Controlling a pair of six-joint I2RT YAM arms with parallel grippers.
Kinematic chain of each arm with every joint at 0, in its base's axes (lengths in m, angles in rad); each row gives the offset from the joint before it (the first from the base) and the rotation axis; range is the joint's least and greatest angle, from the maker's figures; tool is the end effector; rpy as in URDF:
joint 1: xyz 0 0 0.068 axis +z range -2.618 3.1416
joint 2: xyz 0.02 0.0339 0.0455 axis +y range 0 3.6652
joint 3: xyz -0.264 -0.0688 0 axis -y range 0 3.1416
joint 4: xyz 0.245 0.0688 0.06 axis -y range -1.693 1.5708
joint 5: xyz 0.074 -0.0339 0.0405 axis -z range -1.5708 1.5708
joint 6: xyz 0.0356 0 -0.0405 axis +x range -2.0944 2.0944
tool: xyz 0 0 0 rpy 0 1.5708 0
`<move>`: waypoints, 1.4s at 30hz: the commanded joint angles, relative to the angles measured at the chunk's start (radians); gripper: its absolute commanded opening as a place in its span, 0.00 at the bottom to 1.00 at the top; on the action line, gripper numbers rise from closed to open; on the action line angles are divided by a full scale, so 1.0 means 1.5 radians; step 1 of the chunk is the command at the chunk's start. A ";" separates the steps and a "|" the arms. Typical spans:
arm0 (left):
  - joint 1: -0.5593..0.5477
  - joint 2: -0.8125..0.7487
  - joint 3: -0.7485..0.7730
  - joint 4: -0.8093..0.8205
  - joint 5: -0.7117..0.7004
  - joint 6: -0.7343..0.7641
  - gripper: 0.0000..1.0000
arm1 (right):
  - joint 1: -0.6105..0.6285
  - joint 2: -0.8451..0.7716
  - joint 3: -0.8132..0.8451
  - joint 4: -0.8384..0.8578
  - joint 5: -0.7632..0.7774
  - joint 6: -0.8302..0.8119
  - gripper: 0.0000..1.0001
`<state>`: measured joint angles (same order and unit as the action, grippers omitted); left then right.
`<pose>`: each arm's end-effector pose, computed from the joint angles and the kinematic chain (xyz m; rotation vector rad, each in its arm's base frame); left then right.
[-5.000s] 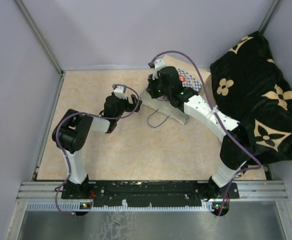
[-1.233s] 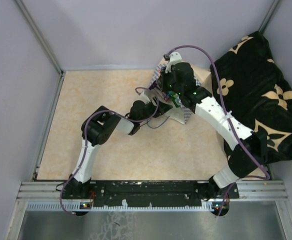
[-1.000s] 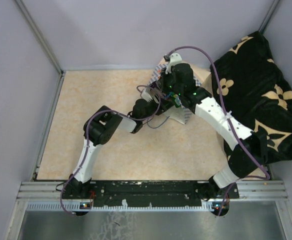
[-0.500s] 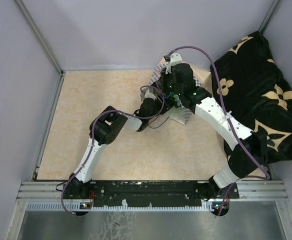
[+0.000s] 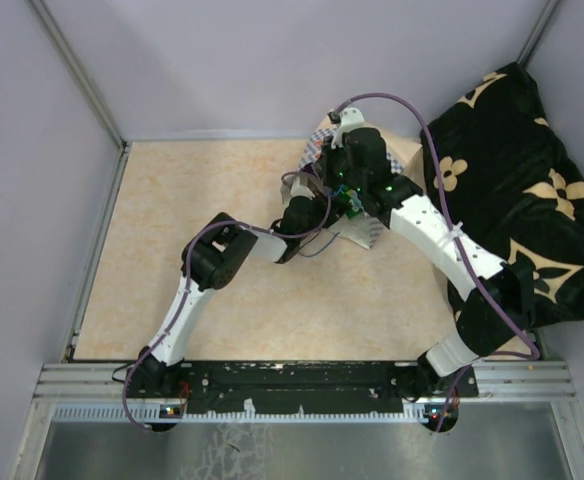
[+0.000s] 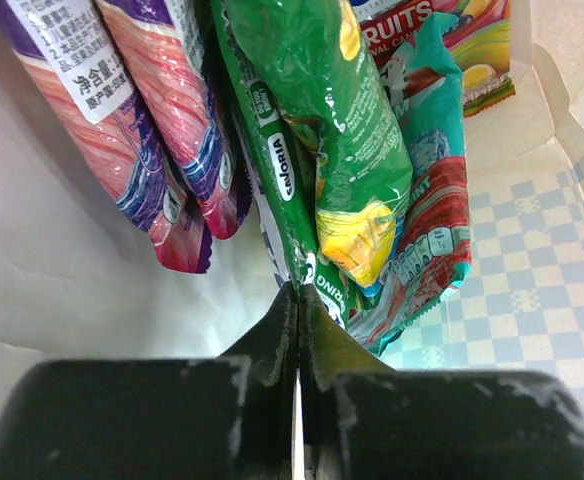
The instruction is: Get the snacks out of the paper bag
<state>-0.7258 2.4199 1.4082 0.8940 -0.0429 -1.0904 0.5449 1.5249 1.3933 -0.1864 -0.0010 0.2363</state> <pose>0.3808 -0.3359 0.0992 -0.3745 1.8345 -1.2869 0.3102 0.1881 0.3703 -0.2964 1.9013 0.5310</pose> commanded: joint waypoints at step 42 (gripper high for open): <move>0.071 -0.809 -0.293 -0.762 -0.578 0.163 0.00 | -0.032 -0.011 0.019 0.081 0.014 0.036 0.00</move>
<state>-0.6674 1.1732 0.7757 0.2623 -0.6163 -0.7357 0.5072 1.5253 1.3872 -0.1467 0.0452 0.2901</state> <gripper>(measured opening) 0.005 0.011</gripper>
